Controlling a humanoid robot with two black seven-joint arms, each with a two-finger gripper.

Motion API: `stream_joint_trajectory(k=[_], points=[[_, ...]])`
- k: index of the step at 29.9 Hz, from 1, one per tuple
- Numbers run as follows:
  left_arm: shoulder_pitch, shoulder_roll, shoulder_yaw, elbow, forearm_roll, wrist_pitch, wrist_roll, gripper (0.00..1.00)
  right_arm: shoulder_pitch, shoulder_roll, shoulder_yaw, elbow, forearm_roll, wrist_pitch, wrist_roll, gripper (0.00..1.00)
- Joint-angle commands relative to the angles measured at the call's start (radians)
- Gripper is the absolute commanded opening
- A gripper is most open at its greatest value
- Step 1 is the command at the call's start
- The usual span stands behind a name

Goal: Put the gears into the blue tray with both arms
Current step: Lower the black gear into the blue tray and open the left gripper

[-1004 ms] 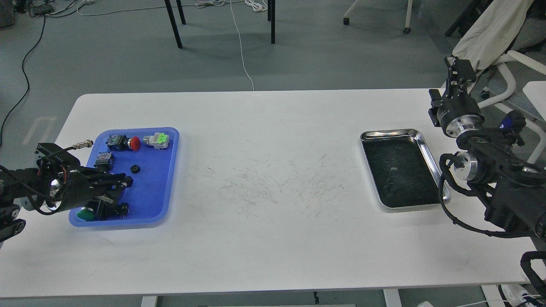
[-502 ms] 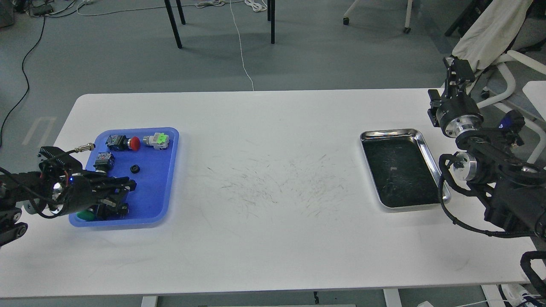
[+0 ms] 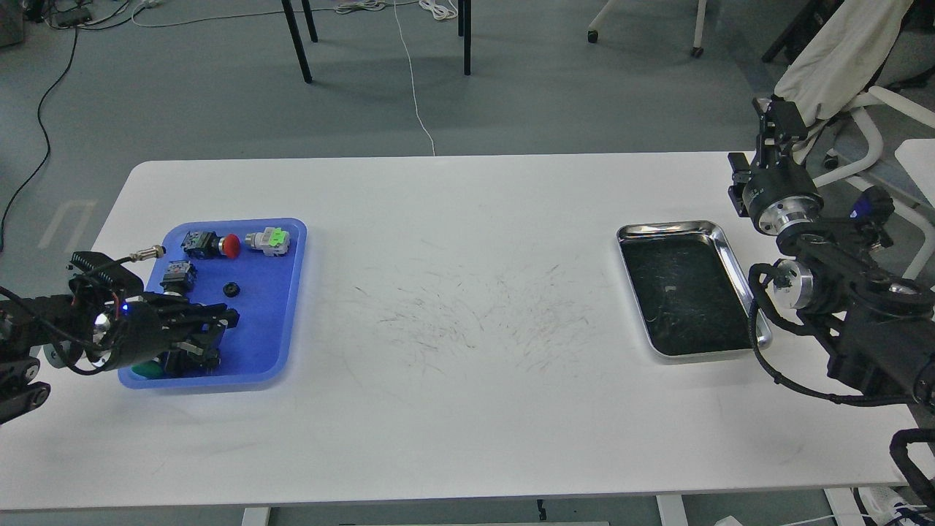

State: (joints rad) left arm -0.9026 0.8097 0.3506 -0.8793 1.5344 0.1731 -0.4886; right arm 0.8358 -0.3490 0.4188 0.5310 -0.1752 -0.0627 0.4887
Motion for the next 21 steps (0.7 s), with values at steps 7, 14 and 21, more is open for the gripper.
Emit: stream_joint_trajectory(k=[7, 14, 21], points=[[0.002, 0.003, 0.001, 0.000, -0.016, -0.004, 0.000, 0.42, 0.000, -0.001, 0.000, 0.001, 0.000, 0.000, 0.000, 0.96], [-0.002, 0.011, -0.028, -0.006, -0.026, -0.007, 0.000, 0.43, 0.002, -0.001, -0.003, 0.006, 0.000, -0.003, 0.000, 0.96], [-0.031, 0.083, -0.226, -0.010, -0.265, -0.131, 0.000, 0.49, 0.023, -0.001, -0.005, 0.012, 0.000, -0.005, 0.000, 0.96]])
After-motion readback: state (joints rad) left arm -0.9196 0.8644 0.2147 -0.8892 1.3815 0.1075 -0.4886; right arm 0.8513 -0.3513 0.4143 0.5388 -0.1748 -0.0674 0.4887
